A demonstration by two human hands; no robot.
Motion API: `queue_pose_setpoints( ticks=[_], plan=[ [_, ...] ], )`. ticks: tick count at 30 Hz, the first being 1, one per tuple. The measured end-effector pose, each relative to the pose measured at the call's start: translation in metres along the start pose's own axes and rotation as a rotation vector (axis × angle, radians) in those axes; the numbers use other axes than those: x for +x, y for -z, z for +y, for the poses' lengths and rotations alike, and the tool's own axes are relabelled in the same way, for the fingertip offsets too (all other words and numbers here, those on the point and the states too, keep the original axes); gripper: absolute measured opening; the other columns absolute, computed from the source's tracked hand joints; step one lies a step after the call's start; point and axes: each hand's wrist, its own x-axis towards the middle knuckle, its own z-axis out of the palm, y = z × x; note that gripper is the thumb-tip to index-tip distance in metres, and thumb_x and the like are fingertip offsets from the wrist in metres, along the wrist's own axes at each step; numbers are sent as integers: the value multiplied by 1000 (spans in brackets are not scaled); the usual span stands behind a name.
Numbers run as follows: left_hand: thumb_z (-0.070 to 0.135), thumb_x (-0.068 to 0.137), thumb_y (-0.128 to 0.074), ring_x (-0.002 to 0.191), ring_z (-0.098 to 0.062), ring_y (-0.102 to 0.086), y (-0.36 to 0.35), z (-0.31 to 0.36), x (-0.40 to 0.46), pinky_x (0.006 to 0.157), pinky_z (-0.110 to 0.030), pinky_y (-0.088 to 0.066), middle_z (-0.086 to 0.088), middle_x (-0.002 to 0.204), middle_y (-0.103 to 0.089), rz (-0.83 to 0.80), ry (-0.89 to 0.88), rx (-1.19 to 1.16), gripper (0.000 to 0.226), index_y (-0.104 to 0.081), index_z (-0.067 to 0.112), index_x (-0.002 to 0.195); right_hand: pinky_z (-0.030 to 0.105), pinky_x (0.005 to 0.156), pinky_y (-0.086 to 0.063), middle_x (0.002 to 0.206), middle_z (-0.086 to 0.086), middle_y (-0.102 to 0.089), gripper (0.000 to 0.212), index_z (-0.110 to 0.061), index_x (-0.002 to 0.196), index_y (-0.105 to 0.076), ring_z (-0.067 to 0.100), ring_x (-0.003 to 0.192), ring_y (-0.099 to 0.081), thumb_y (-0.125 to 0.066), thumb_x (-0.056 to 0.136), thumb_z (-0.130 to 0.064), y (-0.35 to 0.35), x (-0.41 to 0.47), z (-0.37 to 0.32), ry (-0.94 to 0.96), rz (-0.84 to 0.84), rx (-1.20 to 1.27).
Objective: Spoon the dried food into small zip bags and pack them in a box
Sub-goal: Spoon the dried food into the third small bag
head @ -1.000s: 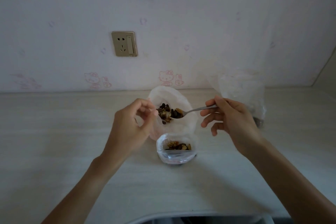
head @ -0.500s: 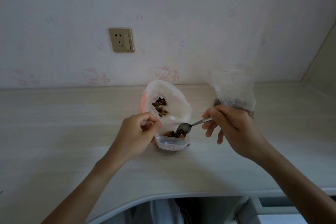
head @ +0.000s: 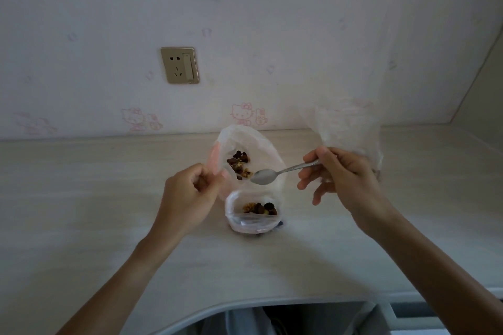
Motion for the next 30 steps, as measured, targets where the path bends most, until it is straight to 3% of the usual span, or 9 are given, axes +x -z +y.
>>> queue_pose_setpoints(
  ticks=[2, 4, 7, 9, 11, 14, 18, 24, 30],
  plan=[
    [59, 85, -75, 56, -4, -54, -1, -5, 13, 54, -19, -41, 7, 63, -61, 127, 67, 54, 39, -59, 24, 76, 34, 46, -54, 84, 20, -75, 35, -2, 98, -70, 34, 72, -74, -46, 109, -25, -5, 11, 4, -102, 37, 65],
    [78, 74, -71, 74, -6, -62, -3, -7, 26, 64, -28, -46, 11, 82, -63, 162, 169, 97, 57, -57, 25, 93, 34, 46, -55, 83, 20, -75, 35, 0, 99, -69, 33, 71, -74, -47, 110, -24, -10, 22, 7, -172, 57, 76],
    [97, 54, -55, 103, -18, -66, -10, -6, 44, 84, -37, -52, 9, 112, -65, -15, 329, 150, 110, -49, 20, 132, 35, 46, -56, 82, 20, -76, 35, 2, 99, -69, 34, 69, -75, -48, 109, -25, -18, 36, 13, -248, 81, 58],
    [96, 54, -57, 112, -24, -66, -19, -4, 52, 93, -41, -53, 3, 120, -65, -121, 384, 174, 121, -41, 16, 142, 35, 47, -57, 80, 20, -76, 36, 3, 99, -69, 35, 69, -76, -50, 109, -27, -22, 44, 17, -284, 88, 29],
    [81, 68, -70, 102, -20, -67, -29, -3, 58, 85, -38, -56, 4, 114, -65, -143, 380, 173, 94, -45, 16, 132, 35, 48, -59, 81, 21, -76, 37, 4, 98, -69, 35, 69, -76, -52, 108, -28, -25, 50, 21, -322, 68, 5],
    [35, 81, -77, 85, -15, -67, -40, -3, 61, 69, -35, -56, 3, 102, -65, -127, 343, 139, 53, -49, 16, 121, 33, 48, -59, 82, 22, -77, 39, 7, 100, -68, 35, 69, -77, -53, 107, -28, -31, 56, 27, -367, 41, -2],
    [14, 84, -70, 84, -28, -73, -46, -7, 58, 74, -50, -63, -5, 100, -69, -115, 295, 25, 31, -57, 17, 111, 31, 46, -57, 82, 21, -77, 36, 7, 100, -66, 33, 64, -76, -53, 108, -26, -38, 63, 33, -398, 39, 2],
    [7, 78, -75, 88, -17, -69, -43, -11, 57, 69, -33, -60, 1, 99, -68, -125, 260, -34, 37, -63, 22, 109, 31, 43, -55, 77, 19, -77, 34, 4, 98, -66, 34, 62, -76, -52, 108, -26, -47, 76, 41, -424, 137, 8],
    [7, 75, -74, 87, -14, -69, -37, -14, 60, 74, -36, -62, 3, 97, -70, -137, 269, -41, 35, -64, 24, 104, 32, 40, -54, 69, 16, -75, 36, 3, 95, -65, 35, 58, -75, -50, 109, -27, -48, 81, 47, -417, 217, 18]
  ],
)
